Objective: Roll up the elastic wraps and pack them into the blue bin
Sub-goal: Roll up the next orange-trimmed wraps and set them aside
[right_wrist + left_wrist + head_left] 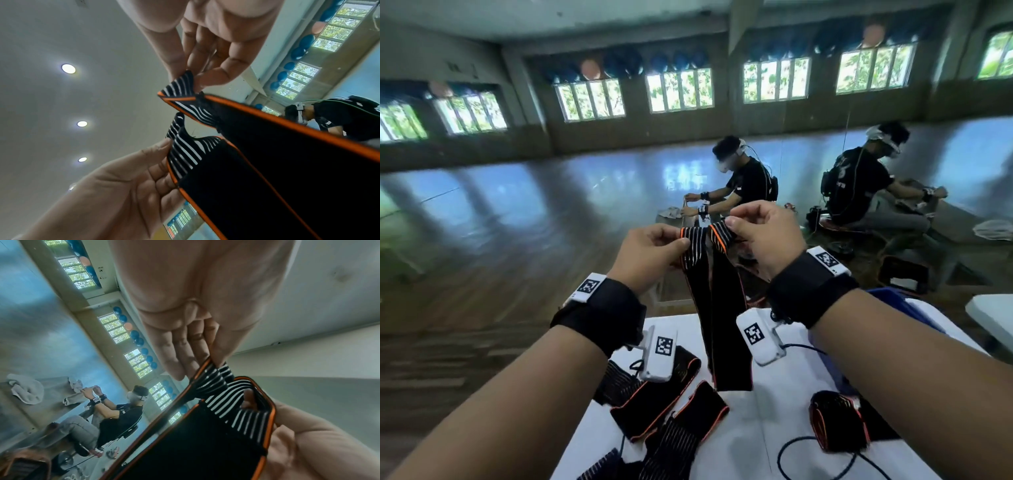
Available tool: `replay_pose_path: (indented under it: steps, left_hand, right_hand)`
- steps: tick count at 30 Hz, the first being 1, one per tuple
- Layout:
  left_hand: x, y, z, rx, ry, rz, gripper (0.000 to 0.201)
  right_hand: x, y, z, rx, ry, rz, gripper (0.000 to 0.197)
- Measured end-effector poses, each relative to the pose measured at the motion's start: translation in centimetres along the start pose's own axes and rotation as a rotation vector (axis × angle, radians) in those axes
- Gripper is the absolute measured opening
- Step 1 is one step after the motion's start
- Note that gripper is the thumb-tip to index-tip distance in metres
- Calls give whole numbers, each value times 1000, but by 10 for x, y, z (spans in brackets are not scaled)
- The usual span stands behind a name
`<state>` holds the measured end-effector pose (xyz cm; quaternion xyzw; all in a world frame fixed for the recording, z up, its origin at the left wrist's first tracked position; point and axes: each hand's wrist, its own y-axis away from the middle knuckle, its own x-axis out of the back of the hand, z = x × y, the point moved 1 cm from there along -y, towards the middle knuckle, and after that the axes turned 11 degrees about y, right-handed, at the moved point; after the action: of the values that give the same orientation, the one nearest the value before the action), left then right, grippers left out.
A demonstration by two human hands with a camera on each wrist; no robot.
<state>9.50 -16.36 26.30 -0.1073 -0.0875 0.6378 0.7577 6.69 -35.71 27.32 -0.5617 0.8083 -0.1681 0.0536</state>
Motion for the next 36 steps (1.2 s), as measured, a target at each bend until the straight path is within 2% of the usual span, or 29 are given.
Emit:
replay_pose_path:
  steps: [3, 7, 15, 18, 22, 25, 27, 29, 31, 36]
  left_hand:
    - [-8, 7, 10, 2, 73, 36, 9]
    - [-23, 19, 16, 7, 127, 17, 10]
    - [-51, 33, 17, 27, 131, 40, 10]
    - [-59, 36, 15, 47, 155, 61, 11]
    - [-69, 39, 17, 60, 181, 72, 15]
    - [-76, 41, 19, 66, 208, 103, 17]
    - [-80, 40, 20, 65, 245, 144, 10]
    - [-83, 38, 19, 61, 259, 161, 18]
    - [-86, 38, 18, 48, 253, 143, 24]
    - [-94, 38, 11, 55, 251, 95, 18]
  right_hand:
    - [6, -3, -12, 57, 21, 33, 10]
    - [14, -2, -16, 80, 37, 60, 10]
    - [23, 6, -13, 129, 62, 22, 7]
    - [26, 10, -13, 181, 145, 28, 5]
    - [32, 14, -10, 238, 273, 19, 14]
    - [38, 17, -8, 245, 310, 43, 10]
    - [42, 17, -5, 237, 309, 65, 7]
    - [44, 18, -2, 209, 298, 66, 9]
    - [46, 19, 3, 177, 283, 61, 11]
    - [51, 23, 9, 143, 275, 78, 16]
